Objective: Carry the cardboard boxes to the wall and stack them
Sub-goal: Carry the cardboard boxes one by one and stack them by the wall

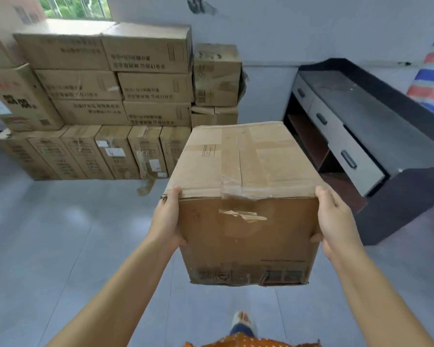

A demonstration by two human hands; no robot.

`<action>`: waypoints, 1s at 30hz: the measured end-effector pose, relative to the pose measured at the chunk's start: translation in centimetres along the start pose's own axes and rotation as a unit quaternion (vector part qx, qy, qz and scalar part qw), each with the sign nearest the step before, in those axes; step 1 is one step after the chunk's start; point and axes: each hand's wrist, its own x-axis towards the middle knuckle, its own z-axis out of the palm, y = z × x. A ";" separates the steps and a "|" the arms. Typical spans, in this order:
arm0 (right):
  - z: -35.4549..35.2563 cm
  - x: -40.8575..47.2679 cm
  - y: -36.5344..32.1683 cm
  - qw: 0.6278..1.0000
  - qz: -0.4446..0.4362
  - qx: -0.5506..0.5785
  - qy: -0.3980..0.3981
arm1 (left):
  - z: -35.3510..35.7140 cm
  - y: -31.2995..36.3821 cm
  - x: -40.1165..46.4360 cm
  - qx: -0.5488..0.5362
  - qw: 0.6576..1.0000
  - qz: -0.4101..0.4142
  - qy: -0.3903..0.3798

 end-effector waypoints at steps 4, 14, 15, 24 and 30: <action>3.5 10.3 -5.4 1.000 -0.022 0.006 -0.007 | 6.3 6.3 6.5 -0.024 1.000 0.011 0.004; 17.2 30.4 -19.6 0.991 -0.133 0.032 -0.002 | 15.9 25.3 24.6 -0.094 0.988 0.116 -0.045; 18.7 32.1 -21.1 0.989 -0.142 0.042 0.005 | 16.6 27.7 26.3 -0.099 0.985 0.131 -0.056; 29.8 45.5 -33.8 0.968 -0.219 0.120 0.021 | 23.9 48.6 37.0 -0.119 0.949 0.263 -0.131; 34.8 56.3 -39.1 0.955 -0.259 0.143 0.027 | 30.3 56.6 43.3 -0.130 0.921 0.334 -0.149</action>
